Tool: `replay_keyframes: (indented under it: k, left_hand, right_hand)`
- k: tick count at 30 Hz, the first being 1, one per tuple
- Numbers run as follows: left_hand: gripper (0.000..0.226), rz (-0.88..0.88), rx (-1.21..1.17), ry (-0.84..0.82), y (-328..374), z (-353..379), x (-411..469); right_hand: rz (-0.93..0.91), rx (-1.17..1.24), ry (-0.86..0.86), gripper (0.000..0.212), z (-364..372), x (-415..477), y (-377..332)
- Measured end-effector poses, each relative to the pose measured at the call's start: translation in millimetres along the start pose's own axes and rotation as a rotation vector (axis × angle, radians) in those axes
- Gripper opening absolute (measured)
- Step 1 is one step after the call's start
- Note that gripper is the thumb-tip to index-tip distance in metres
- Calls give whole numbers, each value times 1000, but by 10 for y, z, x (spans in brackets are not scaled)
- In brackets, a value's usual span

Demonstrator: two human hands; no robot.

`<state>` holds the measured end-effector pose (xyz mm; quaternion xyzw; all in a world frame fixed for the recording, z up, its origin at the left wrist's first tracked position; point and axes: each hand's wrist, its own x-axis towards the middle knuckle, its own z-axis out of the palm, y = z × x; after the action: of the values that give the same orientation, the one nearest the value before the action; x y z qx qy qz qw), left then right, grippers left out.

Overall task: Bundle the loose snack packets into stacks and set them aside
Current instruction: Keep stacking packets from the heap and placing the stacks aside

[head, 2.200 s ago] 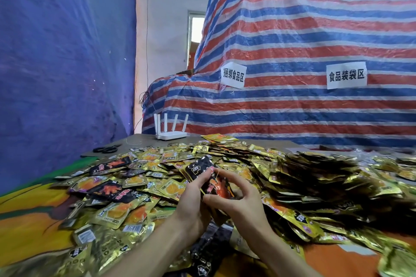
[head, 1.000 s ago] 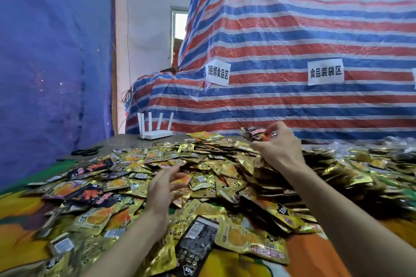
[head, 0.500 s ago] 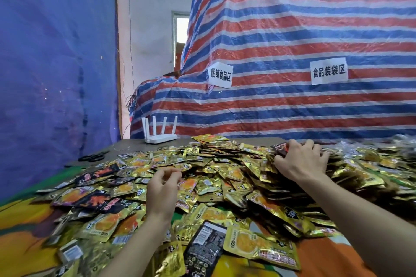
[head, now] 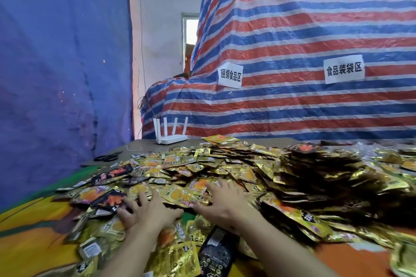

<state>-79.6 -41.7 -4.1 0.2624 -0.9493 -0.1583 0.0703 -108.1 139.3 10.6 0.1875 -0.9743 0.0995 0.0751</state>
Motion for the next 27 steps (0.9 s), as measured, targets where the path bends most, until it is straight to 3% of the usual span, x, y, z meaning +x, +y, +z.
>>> replay_keyframes:
  k: [3, 9, 13, 16, 19, 21, 27]
  left_hand:
    - [95, 42, 60, 61, 19, 19, 26]
    - [60, 74, 21, 210, 80, -10, -28]
    - [54, 10, -48, 73, 83, -48, -44]
    - [52, 56, 18, 26, 115, -78, -81]
    - [28, 130, 45, 83, 187, -113, -164]
    - [13, 158, 42, 110, 226, -133, -224]
    - [9, 204, -67, 258, 230, -188, -266]
  right_hand:
    - [51, -16, -100, 78, 134, 27, -38]
    - [41, 33, 47, 34, 76, -43, -155]
    - [71, -7, 89, 60, 132, -71, -241]
    - [110, -8, 47, 54, 146, -47, -256]
    - [110, 35, -15, 59, 160, -32, -249]
    - [113, -15, 25, 55, 149, -40, -262]
    - [78, -47, 112, 20, 64, -108, -277]
